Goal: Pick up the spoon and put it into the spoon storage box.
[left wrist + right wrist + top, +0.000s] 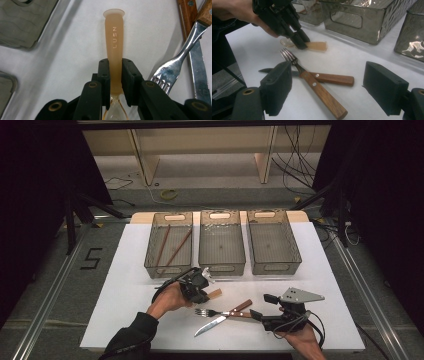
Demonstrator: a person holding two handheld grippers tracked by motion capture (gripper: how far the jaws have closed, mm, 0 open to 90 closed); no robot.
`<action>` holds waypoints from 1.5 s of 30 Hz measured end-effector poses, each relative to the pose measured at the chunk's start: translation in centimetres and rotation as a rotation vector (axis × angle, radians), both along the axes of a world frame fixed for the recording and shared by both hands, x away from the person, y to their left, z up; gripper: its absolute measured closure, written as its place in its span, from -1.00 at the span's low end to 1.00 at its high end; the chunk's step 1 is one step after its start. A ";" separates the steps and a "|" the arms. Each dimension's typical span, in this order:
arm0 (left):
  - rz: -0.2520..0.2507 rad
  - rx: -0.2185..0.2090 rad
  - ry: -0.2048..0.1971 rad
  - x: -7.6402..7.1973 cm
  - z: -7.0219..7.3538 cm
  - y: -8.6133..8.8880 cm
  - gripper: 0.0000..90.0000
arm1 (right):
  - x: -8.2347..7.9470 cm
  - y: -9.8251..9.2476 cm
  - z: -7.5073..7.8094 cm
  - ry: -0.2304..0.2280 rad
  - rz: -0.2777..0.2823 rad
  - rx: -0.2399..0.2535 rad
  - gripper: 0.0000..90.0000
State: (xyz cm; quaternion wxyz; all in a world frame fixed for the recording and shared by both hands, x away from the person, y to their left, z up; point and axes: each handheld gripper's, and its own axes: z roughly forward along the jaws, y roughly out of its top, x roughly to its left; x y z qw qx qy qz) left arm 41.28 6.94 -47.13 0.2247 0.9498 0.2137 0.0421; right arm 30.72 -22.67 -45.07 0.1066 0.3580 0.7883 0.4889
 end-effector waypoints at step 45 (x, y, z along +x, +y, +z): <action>0.046 -0.088 -0.035 0.2 2.5 1.4 0.73 | 0.0 0.0 0.0 -0.001 -0.001 -0.002 -0.47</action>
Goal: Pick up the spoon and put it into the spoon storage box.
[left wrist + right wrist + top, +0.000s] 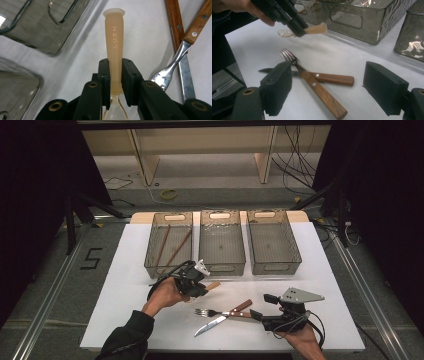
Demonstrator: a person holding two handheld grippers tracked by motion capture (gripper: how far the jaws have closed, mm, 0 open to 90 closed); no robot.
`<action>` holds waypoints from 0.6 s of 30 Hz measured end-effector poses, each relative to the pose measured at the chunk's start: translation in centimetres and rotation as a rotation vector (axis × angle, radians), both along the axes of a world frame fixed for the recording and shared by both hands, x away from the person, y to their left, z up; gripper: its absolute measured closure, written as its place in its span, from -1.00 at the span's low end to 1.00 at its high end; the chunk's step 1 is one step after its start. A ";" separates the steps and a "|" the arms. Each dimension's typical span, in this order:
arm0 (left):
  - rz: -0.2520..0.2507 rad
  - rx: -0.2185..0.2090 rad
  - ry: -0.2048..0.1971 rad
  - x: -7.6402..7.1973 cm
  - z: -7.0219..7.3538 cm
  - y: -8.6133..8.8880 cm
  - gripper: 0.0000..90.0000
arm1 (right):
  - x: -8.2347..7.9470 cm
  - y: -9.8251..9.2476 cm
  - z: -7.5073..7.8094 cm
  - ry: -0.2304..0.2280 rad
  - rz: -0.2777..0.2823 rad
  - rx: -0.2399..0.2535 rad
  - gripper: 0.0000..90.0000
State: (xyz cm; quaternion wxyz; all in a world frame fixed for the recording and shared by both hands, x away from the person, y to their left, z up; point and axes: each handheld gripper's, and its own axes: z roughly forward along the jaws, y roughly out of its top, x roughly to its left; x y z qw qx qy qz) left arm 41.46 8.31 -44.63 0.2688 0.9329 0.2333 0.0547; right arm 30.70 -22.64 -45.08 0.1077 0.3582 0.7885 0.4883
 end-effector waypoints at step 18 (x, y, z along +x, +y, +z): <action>0.023 -0.075 -0.052 0.6 2.7 0.1 0.73 | 0.1 0.0 -0.1 0.003 -0.002 0.000 -0.47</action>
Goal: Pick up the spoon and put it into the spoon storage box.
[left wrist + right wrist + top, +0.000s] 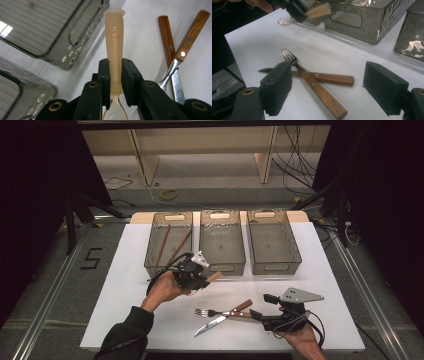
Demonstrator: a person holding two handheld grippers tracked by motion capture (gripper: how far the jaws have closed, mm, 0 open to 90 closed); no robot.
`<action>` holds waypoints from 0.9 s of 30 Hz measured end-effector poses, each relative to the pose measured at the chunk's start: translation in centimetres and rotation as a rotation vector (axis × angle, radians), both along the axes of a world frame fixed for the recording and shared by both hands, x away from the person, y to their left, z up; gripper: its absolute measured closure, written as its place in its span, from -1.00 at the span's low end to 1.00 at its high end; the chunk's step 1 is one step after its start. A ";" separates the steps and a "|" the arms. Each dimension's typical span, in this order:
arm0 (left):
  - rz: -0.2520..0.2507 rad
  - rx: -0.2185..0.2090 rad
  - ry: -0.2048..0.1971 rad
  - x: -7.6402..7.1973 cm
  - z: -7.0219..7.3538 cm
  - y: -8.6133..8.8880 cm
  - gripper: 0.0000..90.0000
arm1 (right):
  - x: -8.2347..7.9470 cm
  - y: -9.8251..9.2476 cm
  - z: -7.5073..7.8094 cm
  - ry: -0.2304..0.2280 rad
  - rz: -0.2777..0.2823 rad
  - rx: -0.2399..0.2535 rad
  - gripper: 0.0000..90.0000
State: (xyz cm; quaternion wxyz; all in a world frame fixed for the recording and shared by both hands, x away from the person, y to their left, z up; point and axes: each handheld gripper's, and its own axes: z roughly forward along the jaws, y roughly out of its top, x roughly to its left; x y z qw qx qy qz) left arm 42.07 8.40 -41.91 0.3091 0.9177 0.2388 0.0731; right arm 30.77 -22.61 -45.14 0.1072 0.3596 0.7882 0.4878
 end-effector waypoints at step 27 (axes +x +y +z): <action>0.123 -0.103 -0.066 5.1 4.5 -1.3 0.73 | 0.1 0.0 -0.1 0.009 0.003 0.005 -0.47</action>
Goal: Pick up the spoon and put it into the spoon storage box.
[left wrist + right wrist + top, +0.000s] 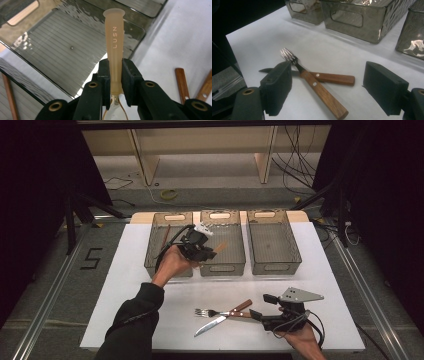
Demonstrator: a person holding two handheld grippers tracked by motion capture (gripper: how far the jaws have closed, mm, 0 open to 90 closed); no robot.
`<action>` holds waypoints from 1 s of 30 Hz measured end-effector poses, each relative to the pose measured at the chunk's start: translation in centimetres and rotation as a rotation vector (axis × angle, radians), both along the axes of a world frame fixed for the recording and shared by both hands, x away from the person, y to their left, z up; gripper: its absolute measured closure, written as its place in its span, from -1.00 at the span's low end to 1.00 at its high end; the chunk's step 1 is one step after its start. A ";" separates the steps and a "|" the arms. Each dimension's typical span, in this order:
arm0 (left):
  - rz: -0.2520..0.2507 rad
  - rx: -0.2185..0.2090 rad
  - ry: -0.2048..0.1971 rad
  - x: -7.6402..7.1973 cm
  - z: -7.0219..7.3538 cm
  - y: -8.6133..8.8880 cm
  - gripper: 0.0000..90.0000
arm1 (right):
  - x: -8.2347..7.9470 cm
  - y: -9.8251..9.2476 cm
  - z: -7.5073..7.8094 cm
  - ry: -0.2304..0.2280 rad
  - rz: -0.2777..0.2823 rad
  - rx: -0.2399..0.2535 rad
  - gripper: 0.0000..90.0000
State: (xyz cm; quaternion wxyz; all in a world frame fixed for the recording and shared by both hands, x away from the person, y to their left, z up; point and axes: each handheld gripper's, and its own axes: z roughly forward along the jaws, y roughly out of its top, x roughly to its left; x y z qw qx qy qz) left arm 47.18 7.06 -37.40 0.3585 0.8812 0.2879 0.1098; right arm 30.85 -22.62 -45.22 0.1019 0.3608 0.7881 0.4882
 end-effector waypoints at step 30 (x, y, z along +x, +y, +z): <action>0.098 -0.028 0.000 4.4 0.1 -1.3 0.73 | 0.1 0.0 -0.1 0.003 0.006 0.001 -0.47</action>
